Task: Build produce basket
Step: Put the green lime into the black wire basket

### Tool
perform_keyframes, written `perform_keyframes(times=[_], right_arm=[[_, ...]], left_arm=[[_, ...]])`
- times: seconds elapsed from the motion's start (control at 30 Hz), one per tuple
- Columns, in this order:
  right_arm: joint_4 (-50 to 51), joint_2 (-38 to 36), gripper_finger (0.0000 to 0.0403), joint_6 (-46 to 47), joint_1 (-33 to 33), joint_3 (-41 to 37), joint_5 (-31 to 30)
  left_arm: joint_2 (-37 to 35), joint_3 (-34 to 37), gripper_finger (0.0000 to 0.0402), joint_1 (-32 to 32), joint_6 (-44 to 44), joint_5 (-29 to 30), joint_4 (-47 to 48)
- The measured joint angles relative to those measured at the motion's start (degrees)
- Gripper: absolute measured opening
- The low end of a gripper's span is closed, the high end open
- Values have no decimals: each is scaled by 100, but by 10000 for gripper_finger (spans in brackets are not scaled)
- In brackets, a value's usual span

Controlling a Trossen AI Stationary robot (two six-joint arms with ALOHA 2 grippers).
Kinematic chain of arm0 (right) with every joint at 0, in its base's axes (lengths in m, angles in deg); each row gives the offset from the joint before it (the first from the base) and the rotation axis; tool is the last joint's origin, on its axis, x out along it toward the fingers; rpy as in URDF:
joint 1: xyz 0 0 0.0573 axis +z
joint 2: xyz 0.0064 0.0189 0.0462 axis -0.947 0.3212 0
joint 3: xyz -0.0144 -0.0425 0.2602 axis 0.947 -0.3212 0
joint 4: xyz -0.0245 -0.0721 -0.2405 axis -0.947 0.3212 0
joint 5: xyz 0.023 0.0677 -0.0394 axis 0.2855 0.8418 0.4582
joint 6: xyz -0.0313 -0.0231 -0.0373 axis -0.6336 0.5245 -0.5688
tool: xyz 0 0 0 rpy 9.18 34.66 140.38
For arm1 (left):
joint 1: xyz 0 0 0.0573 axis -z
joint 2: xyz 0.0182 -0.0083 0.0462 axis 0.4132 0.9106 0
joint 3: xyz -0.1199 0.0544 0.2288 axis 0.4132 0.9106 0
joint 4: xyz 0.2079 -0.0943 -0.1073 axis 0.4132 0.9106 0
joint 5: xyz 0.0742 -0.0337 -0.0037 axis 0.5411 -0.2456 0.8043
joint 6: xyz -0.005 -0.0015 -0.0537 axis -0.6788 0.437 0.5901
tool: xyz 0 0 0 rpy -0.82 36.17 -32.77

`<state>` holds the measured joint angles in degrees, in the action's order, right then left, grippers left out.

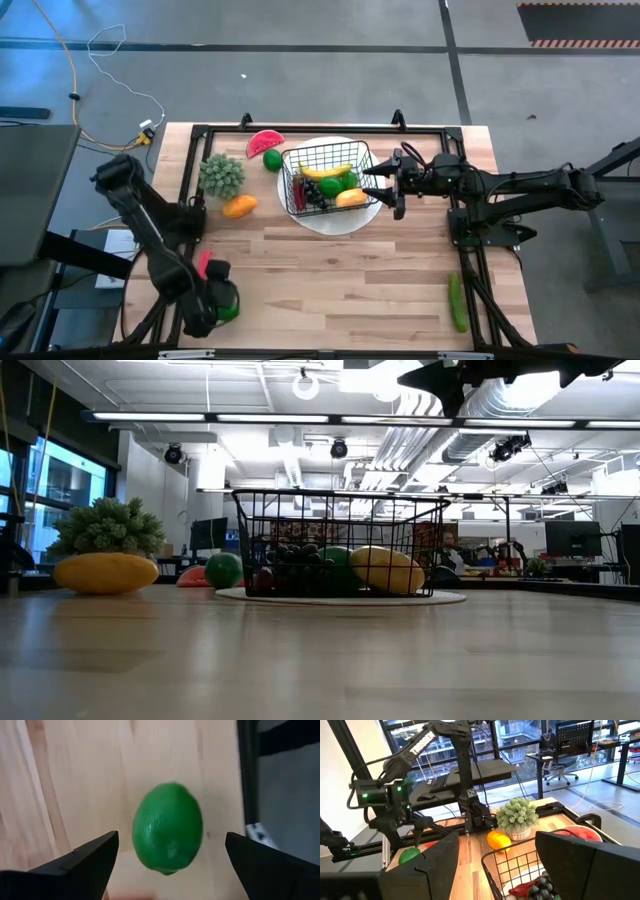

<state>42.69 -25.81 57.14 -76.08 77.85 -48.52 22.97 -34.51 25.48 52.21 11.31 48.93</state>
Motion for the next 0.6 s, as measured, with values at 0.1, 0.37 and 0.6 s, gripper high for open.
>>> perform_keyframes(times=[0.1,0.37,0.6], right_arm=[[21,0,245,1,-1,0,-2],[29,0,245,31,0,1,-2],[44,0,245,30,-2,0,0]], left_arm=[[290,0,355,101,74,157,-107],[832,135,355,153,86,-97,-209],[1228,412,355,137,87,-135,-466]])
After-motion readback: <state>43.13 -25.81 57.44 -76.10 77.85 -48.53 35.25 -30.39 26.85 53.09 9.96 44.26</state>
